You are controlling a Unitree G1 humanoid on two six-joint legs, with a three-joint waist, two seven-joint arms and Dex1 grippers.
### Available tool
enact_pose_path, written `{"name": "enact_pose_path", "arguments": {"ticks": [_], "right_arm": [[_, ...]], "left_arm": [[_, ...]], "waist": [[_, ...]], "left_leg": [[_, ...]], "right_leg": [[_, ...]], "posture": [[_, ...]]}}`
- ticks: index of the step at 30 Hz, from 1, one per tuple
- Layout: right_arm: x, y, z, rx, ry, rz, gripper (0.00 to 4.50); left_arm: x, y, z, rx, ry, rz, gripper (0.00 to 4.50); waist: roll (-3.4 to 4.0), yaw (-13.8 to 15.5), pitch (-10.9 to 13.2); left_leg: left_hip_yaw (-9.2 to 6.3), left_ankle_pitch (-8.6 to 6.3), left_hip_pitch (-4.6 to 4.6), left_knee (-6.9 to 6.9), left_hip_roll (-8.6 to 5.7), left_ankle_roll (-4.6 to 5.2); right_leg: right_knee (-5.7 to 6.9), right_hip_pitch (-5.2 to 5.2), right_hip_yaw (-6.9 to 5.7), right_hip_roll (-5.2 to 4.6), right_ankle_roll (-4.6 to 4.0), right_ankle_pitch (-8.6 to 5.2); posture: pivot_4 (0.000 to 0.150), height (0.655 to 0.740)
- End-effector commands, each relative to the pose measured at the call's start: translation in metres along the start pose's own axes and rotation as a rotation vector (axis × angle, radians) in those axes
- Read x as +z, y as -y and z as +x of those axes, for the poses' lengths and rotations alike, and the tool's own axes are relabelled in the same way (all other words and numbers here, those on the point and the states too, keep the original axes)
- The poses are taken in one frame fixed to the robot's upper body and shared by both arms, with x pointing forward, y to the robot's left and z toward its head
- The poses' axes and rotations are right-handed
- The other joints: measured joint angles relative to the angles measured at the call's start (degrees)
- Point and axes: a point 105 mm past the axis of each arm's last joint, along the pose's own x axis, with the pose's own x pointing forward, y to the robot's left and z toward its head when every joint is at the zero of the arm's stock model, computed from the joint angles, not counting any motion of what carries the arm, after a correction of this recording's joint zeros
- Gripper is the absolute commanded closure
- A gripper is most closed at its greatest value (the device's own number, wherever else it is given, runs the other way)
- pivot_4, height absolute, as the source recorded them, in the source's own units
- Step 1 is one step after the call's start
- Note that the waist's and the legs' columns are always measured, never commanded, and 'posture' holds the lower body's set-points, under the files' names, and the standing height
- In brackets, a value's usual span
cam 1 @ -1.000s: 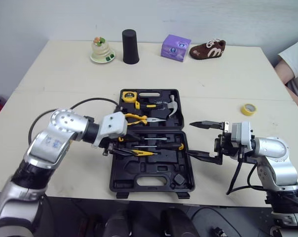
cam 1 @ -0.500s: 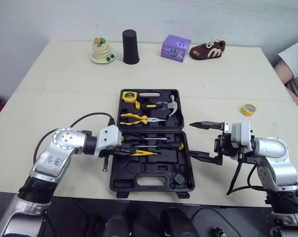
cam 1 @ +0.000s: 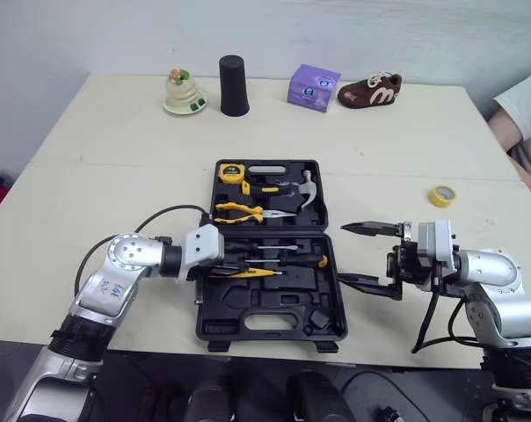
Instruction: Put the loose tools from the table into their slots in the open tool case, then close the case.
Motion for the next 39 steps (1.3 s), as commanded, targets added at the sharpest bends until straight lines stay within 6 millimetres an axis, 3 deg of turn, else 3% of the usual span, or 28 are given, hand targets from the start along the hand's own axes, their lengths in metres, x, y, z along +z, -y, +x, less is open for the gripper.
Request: {"name": "enact_pose_path", "arguments": {"ticks": [1, 7, 10, 13, 17, 21, 23, 25, 28, 31, 32, 35, 39], "right_arm": [[0.011, 0.001, -0.001, -0.005, 0.016, -0.058, 0.0], [0.009, 0.003, -0.002, -0.017, 0.016, -0.059, 0.0], [0.009, 0.004, -0.003, -0.02, 0.015, -0.062, 0.0], [0.009, 0.004, -0.003, -0.022, 0.013, -0.065, 0.0], [0.005, 0.011, -0.014, -0.053, -0.018, -0.08, 0.0], [0.005, 0.028, -0.06, -0.118, -0.153, -0.126, 0.0], [0.006, 0.036, -0.083, -0.154, -0.218, -0.143, 0.0], [0.009, 0.053, -0.111, -0.261, -0.277, -0.18, 0.0], [0.012, 0.07, -0.141, -0.384, -0.32, -0.208, 0.0], [0.008, 0.08, -0.199, -0.604, -0.436, -0.175, 0.0], [0.008, 0.083, -0.219, -0.709, -0.463, -0.179, 0.0], [-0.004, 0.08, -0.251, -0.863, -0.543, -0.161, 0.0], [-0.02, 0.074, -0.272, -0.965, -0.625, -0.121, 0.0]], "left_arm": [[-0.038, 0.02, 0.008, -0.053, -0.132, -0.097, 4.45], [-0.055, 0.03, 0.016, -0.034, -0.163, -0.142, 4.45], [-0.058, 0.031, 0.015, -0.022, -0.159, -0.142, 4.45], [-0.05, 0.028, 0.016, -0.001, -0.103, -0.152, 4.45], [-0.004, -0.003, 0.002, 0.152, 0.12, -0.008, 4.45], [0.048, -0.017, -0.042, 0.205, 0.226, 0.058, 4.45], [0.053, -0.017, -0.064, 0.245, 0.247, 0.0, 3.75], [0.037, -0.015, -0.094, 0.302, 0.16, -0.075, 2.96], [0.027, -0.022, -0.123, 0.422, 0.115, -0.124, 1.75], [-0.006, -0.032, -0.191, 0.753, 0.059, -0.189, 0.43], [-0.026, -0.03, -0.228, 0.916, 0.035, -0.236, 0.02], [-0.067, -0.009, -0.296, 1.187, -0.054, -0.313, 0.02], [-0.084, 0.012, -0.322, 1.29, -0.111, -0.331, 0.02]], "waist": [[0.07, 0.0, -0.1], [0.47, 0.0, -0.4], [0.62, 0.0, -0.6], [0.92, -0.1, -0.9], [0.91, 0.0, -0.9], [0.51, 0.1, -0.6], [0.47, 0.0, -0.5], [0.47, -0.2, -0.5], [0.49, -1.1, -0.4], [0.37, -1.5, -0.1], [0.37, -1.6, -0.1], [0.31, -2.3, -0.1], [0.14, -3.3, 0.0]], "left_leg": [[0.0, 0.0, 0.03, 0.0, 0.0, 0.0], [-0.01, -0.07, 0.14, -0.01, 0.0, 0.02], [-0.02, -0.17, 0.63, -0.14, 0.0, 0.05], [0.01, -0.32, 0.88, -0.2, 0.02, 0.04], [0.02, -0.32, 0.87, -0.2, 0.02, 0.04], [-0.05, -0.29, 0.29, -0.07, 0.04, 0.04], [-0.03, -0.31, -0.05, 0.01, 0.04, 0.07], [0.0, -0.35, -0.03, -0.08, 0.04, 0.07], [0.06, -0.38, 0.02, -0.2, 0.05, 0.04], [0.05, -0.34, 0.02, -0.07, 0.07, 0.02], [0.06, -0.33, 0.04, -0.07, 0.07, 0.02], [0.21, -0.34, 0.04, -0.18, 0.08, 0.02], [0.35, -0.38, 0.01, -0.24, 0.1, -0.06]], "right_leg": [[0.0, 0.03, 0.0, 0.0, 0.0, 0.0], [-0.11, 0.19, 0.01, -0.01, 0.0, 0.0], [-0.31, 0.7, 0.0, 0.0, 0.0, 0.0], [-0.47, 1.01, 0.01, -0.01, 0.0, 0.0], [-0.48, 0.98, 0.02, 0.0, 0.0, 0.0], [-0.41, 0.48, -0.04, 0.01, 0.02, 0.01], [-0.47, 0.22, -0.04, -0.02, 0.03, 0.02], [-0.58, 0.23, -0.04, -0.03, 0.03, 0.01], [-0.67, 0.19, 0.0, 0.0, 0.01, -0.01], [-0.57, 0.18, -0.01, 0.01, 0.0, -0.01], [-0.56, 0.17, 0.0, 0.0, 0.0, -0.01], [-0.56, -0.02, 0.07, 0.0, -0.07, -0.05], [-0.56, -0.1, 0.11, -0.05, -0.11, -0.08]], "posture": [[0.15, 0.74], [0.15, 0.74], [0.15, 0.74], [0.15, 0.74], [0.15, 0.74], [0.15, 0.74], [0.15, 0.74], [0.15, 0.74], [0.15, 0.74], [0.15, 0.74], [0.15, 0.74], [0.15, 0.74], [0.15, 0.74]]}}
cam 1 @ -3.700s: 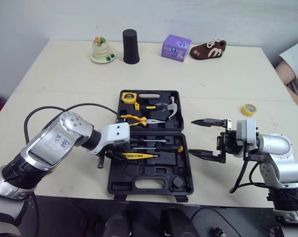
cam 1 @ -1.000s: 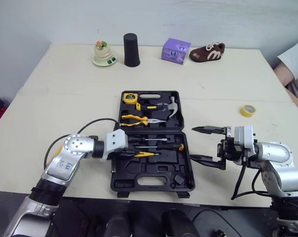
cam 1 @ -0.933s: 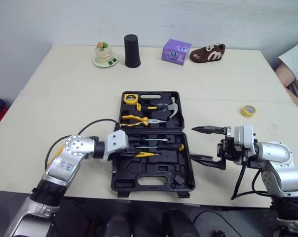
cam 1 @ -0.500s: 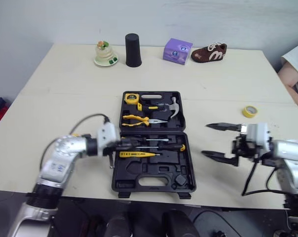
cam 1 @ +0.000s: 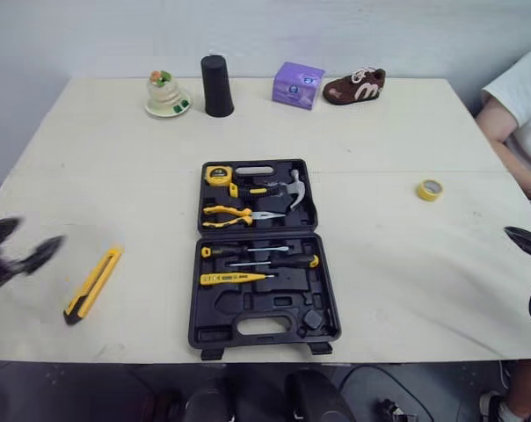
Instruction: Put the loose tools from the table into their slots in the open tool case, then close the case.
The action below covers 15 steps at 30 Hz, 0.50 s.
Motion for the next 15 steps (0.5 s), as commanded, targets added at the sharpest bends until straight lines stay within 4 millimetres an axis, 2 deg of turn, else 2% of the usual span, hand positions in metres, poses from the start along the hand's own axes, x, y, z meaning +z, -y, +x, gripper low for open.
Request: {"name": "enact_pose_path", "arguments": {"ticks": [1, 3, 4, 5, 7, 12, 15], "right_arm": [[-0.001, 0.015, -0.005, -0.11, -0.012, -0.018, 0.0], [-0.011, 0.018, -0.008, -0.16, -0.063, -0.016, 0.0], [-0.025, 0.016, -0.008, -0.171, -0.145, -0.009, 0.0], [-0.034, 0.014, -0.007, -0.186, -0.18, 0.013, 0.0], [-0.042, 0.012, -0.006, -0.21, -0.212, 0.029, 0.0], [-0.036, -0.001, 0.003, -0.139, -0.141, 0.024, 0.0], [-0.015, -0.022, 0.022, 0.007, 0.009, 0.029, 0.0]], "left_arm": [[0.01, -0.019, -0.013, 0.101, 0.064, 0.055, 0.02], [0.002, -0.033, -0.024, 0.184, 0.051, 0.021, 0.02], [-0.014, -0.035, -0.033, 0.201, -0.008, -0.027, 0.02], [-0.027, -0.034, -0.04, 0.204, -0.049, -0.067, 0.02], [-0.038, -0.033, -0.047, 0.223, -0.092, -0.087, 0.02], [-0.036, -0.036, -0.053, 0.258, -0.095, -0.061, 0.02], [-0.03, -0.031, -0.049, 0.224, -0.075, -0.049, 0.02]], "waist": [[-0.04, 0.0, 0.0], [-0.05, 0.0, 0.0], [-0.05, 0.0, 0.0], [-0.07, -0.2, 0.0], [-0.07, -0.6, 0.0], [-0.18, -0.7, 0.0], [-0.18, -0.8, 0.0]], "left_leg": [[0.03, -0.01, -0.01, 0.03, 0.0, 0.0], [0.05, -0.01, 0.0, 0.06, 0.0, 0.0], [0.05, -0.01, 0.03, 0.06, 0.0, -0.02], [0.05, -0.01, 0.04, 0.03, 0.0, -0.03], [0.06, -0.04, 0.02, -0.05, 0.03, -0.1], [0.11, -0.04, -0.03, -0.06, 0.1, -0.14], [0.11, -0.04, 0.02, -0.03, 0.07, -0.13]], "right_leg": [[0.02, 0.0, 0.02, -0.02, 0.04, 0.02], [0.1, 0.0, 0.03, -0.04, 0.1, 0.06], [0.11, 0.0, 0.03, -0.03, 0.1, 0.06], [0.12, -0.02, 0.03, -0.03, 0.1, 0.06], [0.12, -0.09, 0.05, -0.02, 0.04, 0.03], [0.14, -0.16, 0.05, 0.05, 0.0, 0.0], [0.18, -0.09, 0.06, 0.03, 0.05, 0.04]], "posture": [[0.15, 0.74], [0.15, 0.74], [0.15, 0.74], [0.15, 0.74], [0.15, 0.74], [0.15, 0.74], [0.15, 0.74]]}}
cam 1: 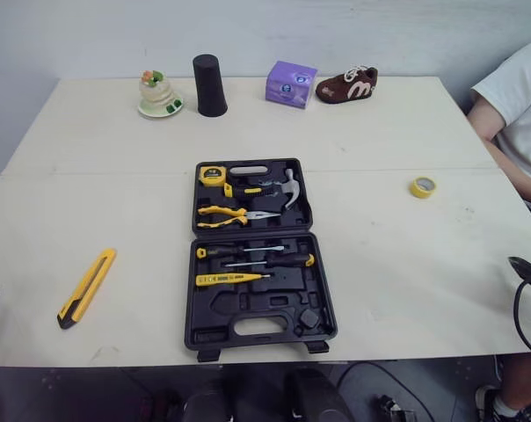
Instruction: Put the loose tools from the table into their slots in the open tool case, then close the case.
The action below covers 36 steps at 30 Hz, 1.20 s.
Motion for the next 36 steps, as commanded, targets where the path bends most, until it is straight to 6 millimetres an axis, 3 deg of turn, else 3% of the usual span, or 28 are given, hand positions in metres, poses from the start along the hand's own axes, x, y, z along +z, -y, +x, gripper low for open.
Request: {"name": "enact_pose_path", "arguments": {"ticks": [1, 8, 12, 15, 17, 21, 25, 27, 31, 36], "right_arm": [[0.041, -0.021, 0.015, 0.155, 0.238, -0.006, 0.0], [0.108, -0.069, 0.04, 0.433, 0.564, -0.009, 0.0], [0.151, -0.104, 0.052, 0.597, 0.742, 0.0, 0.0], [0.186, -0.156, 0.052, 0.83, 0.88, 0.0, 0.0], [0.198, -0.174, 0.049, 0.909, 0.923, 0.0, 0.0], [0.207, -0.185, 0.043, 0.965, 0.954, -0.006, 0.0], [0.218, -0.22, 0.025, 1.162, 1.008, -0.047, 0.0], [0.218, -0.226, 0.023, 1.183, 1.009, -0.046, 0.0], [0.221, -0.23, 0.02, 1.188, 1.005, -0.013, 0.0], [0.224, -0.234, 0.017, 1.182, 0.992, -0.026, 0.0]], "left_arm": [[0.023, 0.004, -0.004, -0.034, 0.058, 0.056, 0.02], [0.038, 0.024, -0.007, -0.106, 0.041, -0.023, 0.02], [0.037, 0.05, -0.01, -0.201, -0.068, -0.079, 0.02], [0.042, 0.08, -0.012, -0.264, -0.091, -0.065, 0.02], [0.04, 0.092, -0.015, -0.289, -0.118, -0.062, 0.02], [0.035, 0.108, -0.018, -0.333, -0.186, -0.073, 0.02], [0.025, 0.146, -0.008, -0.374, -0.296, -0.047, 0.02], [0.021, 0.151, -0.006, -0.372, -0.331, -0.044, 0.02], [0.034, 0.164, 0.01, -0.404, -0.287, -0.06, 0.02], [0.04, 0.163, 0.026, -0.364, -0.326, -0.021, 0.02]], "waist": [[-0.05, -0.1, 0.0], [-0.04, -0.4, 0.0], [-0.06, -0.5, 0.0], [-0.07, -0.5, 0.0], [-0.06, -0.4, 0.0], [-0.07, 0.0, 0.0], [-0.06, 1.2, 0.0], [-0.15, 1.5, 0.0], [-0.15, 1.6, 0.0], [-0.15, 1.5, 0.0]], "left_leg": [[0.0, 0.0, 0.02, 0.0, 0.0, 0.0], [-0.03, -0.01, -0.03, -0.02, 0.05, 0.01], [-0.07, -0.01, -0.06, 0.03, 0.07, 0.02], [-0.11, -0.01, -0.06, 0.06, 0.08, 0.01], [-0.16, -0.01, -0.05, 0.06, 0.07, 0.01], [-0.25, -0.01, -0.09, 0.06, 0.08, 0.01], [-0.35, -0.01, -0.2, 0.09, -0.01, 0.03], [-0.42, -0.02, -0.2, 0.11, -0.01, 0.04], [-0.44, 0.01, -0.19, 0.12, -0.03, 0.02], [-0.43, 0.02, -0.19, 0.13, -0.01, 0.0]], "right_leg": [[0.0, 0.02, -0.01, 0.0, 0.01, 0.0], [0.01, 0.01, -0.02, 0.04, 0.01, 0.01], [0.04, -0.01, -0.04, 0.04, 0.01, 0.01], [0.06, 0.02, -0.06, 0.03, 0.01, 0.01], [0.09, 0.04, -0.09, 0.01, 0.01, 0.01], [0.11, 0.0, -0.12, 0.01, 0.01, 0.01], [0.08, -0.03, -0.18, -0.05, 0.0, 0.01], [0.05, 0.02, -0.2, -0.06, 0.0, 0.0], [0.07, 0.04, -0.23, -0.04, -0.01, 0.01], [0.05, 0.03, -0.21, 0.0, -0.02, 0.0]], "posture": [[0.15, 0.74], [0.15, 0.74], [0.15, 0.74], [0.15, 0.74], [0.15, 0.74], [0.15, 0.74], [0.15, 0.74], [0.15, 0.74], [0.15, 0.74], [0.15, 0.74]]}}
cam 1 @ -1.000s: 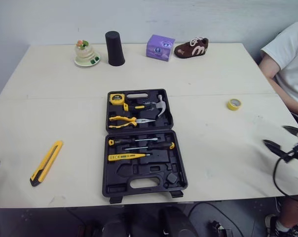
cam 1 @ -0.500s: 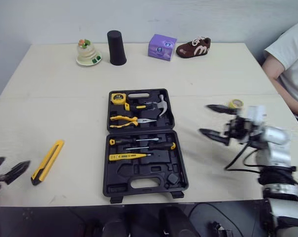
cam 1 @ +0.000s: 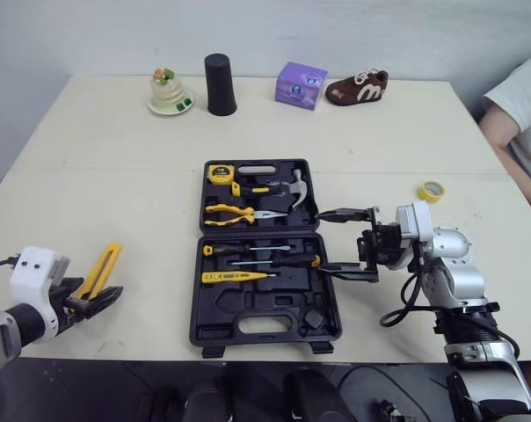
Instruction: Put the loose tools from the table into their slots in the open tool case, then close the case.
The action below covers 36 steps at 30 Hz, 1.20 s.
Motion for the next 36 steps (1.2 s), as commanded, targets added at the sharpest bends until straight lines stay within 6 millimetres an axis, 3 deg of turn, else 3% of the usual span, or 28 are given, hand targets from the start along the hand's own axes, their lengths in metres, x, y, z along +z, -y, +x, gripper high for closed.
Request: {"name": "enact_pose_path", "arguments": {"ticks": [1, 12, 20, 26, 29, 33, 36], "right_arm": [[0.011, -0.001, 0.006, -0.001, 0.011, -0.039, 0.0], [0.019, 0.002, 0.009, -0.033, -0.02, -0.049, 0.0], [0.021, 0.004, 0.016, -0.018, -0.018, -0.047, 0.0], [0.023, 0.009, 0.011, -0.054, -0.029, -0.062, 0.0], [0.023, 0.008, 0.01, -0.056, -0.034, -0.06, 0.0], [0.023, 0.008, 0.009, -0.059, -0.039, -0.06, 0.0], [0.023, 0.008, 0.008, -0.062, -0.043, -0.064, 0.0]], "left_arm": [[0.004, -0.007, 0.002, 0.048, -0.034, 0.009, 0.02], [0.009, -0.012, -0.019, 0.111, 0.005, -0.039, 0.02], [-0.01, -0.007, 0.001, 0.073, -0.088, -0.005, 0.02], [-0.032, -0.01, 0.005, 0.082, -0.127, -0.054, 0.02], [-0.042, -0.013, 0.004, 0.088, -0.139, -0.071, 0.61], [-0.04, -0.015, 0.006, 0.099, -0.109, -0.077, 2.21], [-0.01, -0.009, 0.014, 0.059, 0.054, -0.002, 3.27]], "waist": [[0.01, -0.2, 0.0], [-0.02, -0.3, 0.0], [-0.02, -0.2, 0.0], [0.0, -0.3, 0.0], [0.04, -0.3, 0.0], [0.07, -0.5, 0.0], [0.11, -0.2, 0.0]], "left_leg": [[0.02, 0.0, 0.0, -0.01, -0.01, 0.0], [0.04, 0.0, -0.04, 0.02, 0.0, 0.0], [0.03, 0.01, -0.03, 0.0, -0.01, -0.01], [0.03, 0.02, 0.0, -0.01, 0.0, -0.01], [0.04, 0.02, 0.03, 0.0, -0.01, -0.01], [0.06, 0.02, 0.05, -0.03, -0.01, 0.0], [0.06, 0.02, 0.05, -0.02, -0.01, 0.0]], "right_leg": [[0.0, -0.01, 0.02, 0.0, 0.0, 0.0], [-0.01, -0.06, 0.03, -0.02, -0.02, -0.01], [-0.02, -0.06, 0.03, -0.02, -0.02, -0.01], [0.02, -0.05, 0.03, -0.01, -0.03, -0.02], [0.04, -0.03, 0.03, -0.02, -0.03, -0.02], [0.01, -0.02, 0.05, -0.02, -0.03, -0.02], [0.02, -0.01, 0.04, -0.02, -0.03, -0.02]], "posture": [[0.15, 0.74], [0.15, 0.74], [0.15, 0.74], [0.15, 0.74], [0.15, 0.74], [0.15, 0.74], [0.15, 0.74]]}}
